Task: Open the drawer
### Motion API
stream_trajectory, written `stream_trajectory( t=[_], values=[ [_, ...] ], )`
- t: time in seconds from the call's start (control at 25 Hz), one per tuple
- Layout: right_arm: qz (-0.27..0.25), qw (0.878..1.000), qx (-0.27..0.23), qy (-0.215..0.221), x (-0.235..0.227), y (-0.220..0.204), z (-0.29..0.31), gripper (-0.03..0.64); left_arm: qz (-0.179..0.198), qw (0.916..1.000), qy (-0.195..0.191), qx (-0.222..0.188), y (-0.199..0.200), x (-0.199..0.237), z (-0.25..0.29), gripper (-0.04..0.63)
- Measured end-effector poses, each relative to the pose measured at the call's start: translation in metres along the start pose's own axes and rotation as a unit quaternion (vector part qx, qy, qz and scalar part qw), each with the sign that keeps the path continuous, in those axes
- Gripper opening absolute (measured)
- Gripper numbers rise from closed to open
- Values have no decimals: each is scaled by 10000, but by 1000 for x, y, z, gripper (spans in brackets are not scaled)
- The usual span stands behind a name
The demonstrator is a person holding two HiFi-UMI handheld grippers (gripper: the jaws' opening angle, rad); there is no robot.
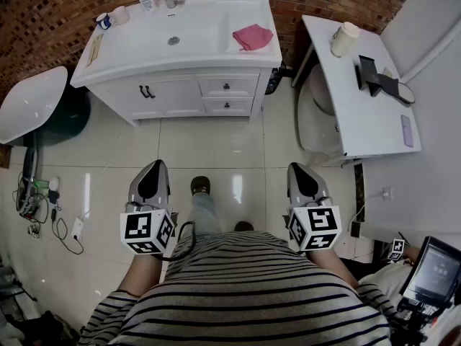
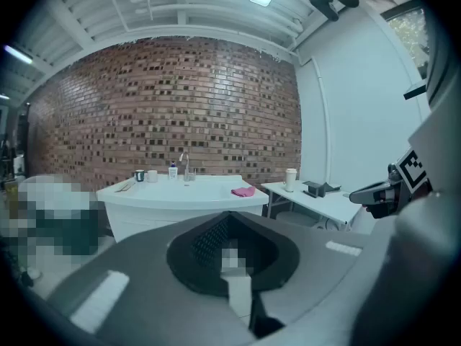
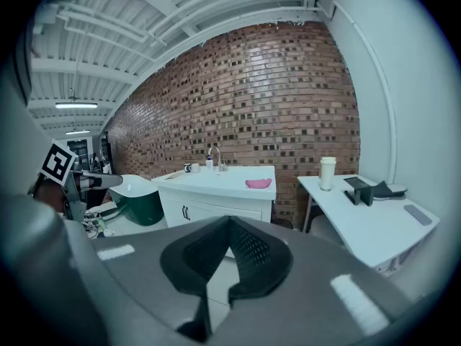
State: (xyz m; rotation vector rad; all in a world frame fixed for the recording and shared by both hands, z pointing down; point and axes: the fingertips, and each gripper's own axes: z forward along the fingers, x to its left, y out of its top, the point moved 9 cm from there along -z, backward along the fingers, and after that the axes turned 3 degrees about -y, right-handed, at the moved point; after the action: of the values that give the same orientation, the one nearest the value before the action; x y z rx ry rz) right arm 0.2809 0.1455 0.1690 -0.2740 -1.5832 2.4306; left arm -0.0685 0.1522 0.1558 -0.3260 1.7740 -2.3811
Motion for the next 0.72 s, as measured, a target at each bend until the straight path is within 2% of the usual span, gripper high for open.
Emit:
stream_trajectory(
  t=[0.2,0.36,0.48,0.6,0.72],
  values=[
    [-70,9998,86,-162,16,13,63,2,23,9999,-128,73,0,48,50,12],
    [198,9989,165,-387,33,35,123,2,62,9995,-263,180,16,99,113,12],
    [338,9976,260,-539,43,51,176,2,188,9974,-656,244,38,131,166,11],
    [330,9971,342,-598,52,57,223,2,481,9925,-1098,228,46,155,210,12],
    [206,9972,470,-544,56,49,267,2,454,9918,-1180,170,37,171,249,12]
  ],
)
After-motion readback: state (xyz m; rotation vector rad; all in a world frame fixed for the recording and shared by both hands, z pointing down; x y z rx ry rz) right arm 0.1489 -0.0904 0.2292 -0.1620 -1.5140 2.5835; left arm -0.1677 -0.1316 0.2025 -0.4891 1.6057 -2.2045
